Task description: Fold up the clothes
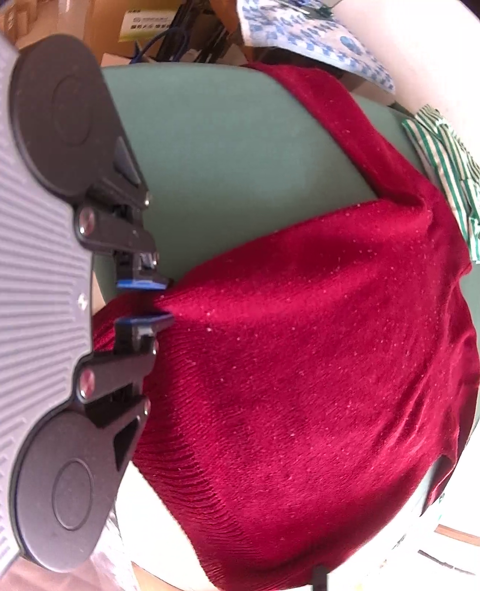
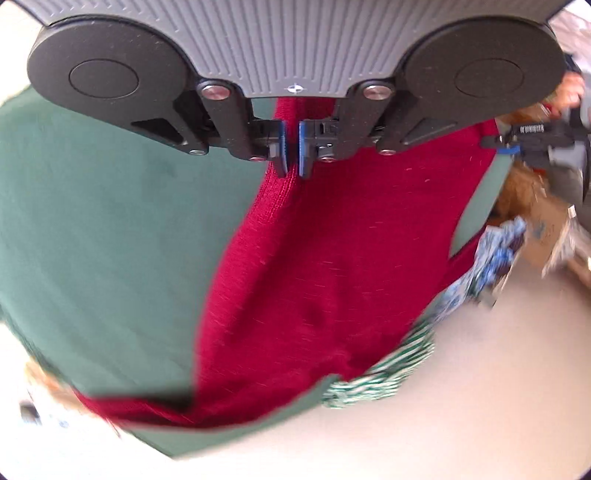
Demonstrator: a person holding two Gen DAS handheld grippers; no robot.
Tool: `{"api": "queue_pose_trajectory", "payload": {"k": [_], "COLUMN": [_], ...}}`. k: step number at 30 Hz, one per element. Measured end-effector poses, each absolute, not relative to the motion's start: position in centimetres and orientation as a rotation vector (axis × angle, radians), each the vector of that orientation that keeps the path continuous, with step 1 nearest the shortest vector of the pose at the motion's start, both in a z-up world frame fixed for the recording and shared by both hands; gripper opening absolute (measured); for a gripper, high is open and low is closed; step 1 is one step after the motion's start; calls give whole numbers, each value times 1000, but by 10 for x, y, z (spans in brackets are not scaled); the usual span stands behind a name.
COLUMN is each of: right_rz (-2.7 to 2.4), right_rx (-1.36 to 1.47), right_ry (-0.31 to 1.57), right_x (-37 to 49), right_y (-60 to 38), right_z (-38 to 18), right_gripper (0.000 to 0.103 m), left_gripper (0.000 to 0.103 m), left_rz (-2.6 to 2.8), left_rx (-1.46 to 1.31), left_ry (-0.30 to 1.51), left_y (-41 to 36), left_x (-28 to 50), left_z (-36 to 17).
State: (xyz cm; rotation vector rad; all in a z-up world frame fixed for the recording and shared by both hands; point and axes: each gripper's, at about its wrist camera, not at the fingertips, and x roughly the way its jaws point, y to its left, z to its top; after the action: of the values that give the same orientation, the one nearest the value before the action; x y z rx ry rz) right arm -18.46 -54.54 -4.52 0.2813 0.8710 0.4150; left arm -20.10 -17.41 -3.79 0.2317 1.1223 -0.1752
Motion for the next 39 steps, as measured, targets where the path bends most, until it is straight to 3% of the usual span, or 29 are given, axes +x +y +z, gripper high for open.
{"api": "queue_pose_trajectory", "payload": {"k": [5,9,11,15,17,23,24,26,28,33,35,37,39], "right_rz": [188,170,136,164,176,212,217,227,237,259,280,266,253], "right_rx": [-372,-237,-141,106,264,568,590,633,676,682,692,655,608], "right_ry": [811,918,953,1006,1037,1031,1035,1044,1053,1066,1055,1039,1022], "right_x": [-208,-206,-209,-211,-210,-214,-214,-216,-217,-212,-220,-223,-227], "right_y": [-503,-531,-546,-574,-579,-593,-594,-597,-600,-598,-601,-604,-609], "right_z": [-32,-32,-39,-50,-62,-89,-92,-97,-103,-115,-113,-100,-85], "right_gripper": [6,8,24,27,39,49,44,13,13,25,6,4,4], "left_gripper": [15,15,15,15,15,15,15,15,15,15,15,8,8], "left_rz": [-173,-173,-173,-170,-169,-165,-164,-163,-159,-144,-136,-137,-140], "left_rx": [252,270,275,274,285,290,287,284,278,259,260,248,235], "left_ry": [1113,1103,1099,1097,1096,1086,1084,1081,1078,1069,1069,1070,1064], "left_y": [-178,-182,-182,-182,-185,-184,-184,-183,-183,-183,-184,-186,-187], "left_x": [-205,-206,-206,-206,-206,-208,-208,-208,-209,-209,-209,-210,-214], "left_z": [-39,-40,-40,-40,-41,-42,-42,-42,-42,-43,-42,-40,-36]}}
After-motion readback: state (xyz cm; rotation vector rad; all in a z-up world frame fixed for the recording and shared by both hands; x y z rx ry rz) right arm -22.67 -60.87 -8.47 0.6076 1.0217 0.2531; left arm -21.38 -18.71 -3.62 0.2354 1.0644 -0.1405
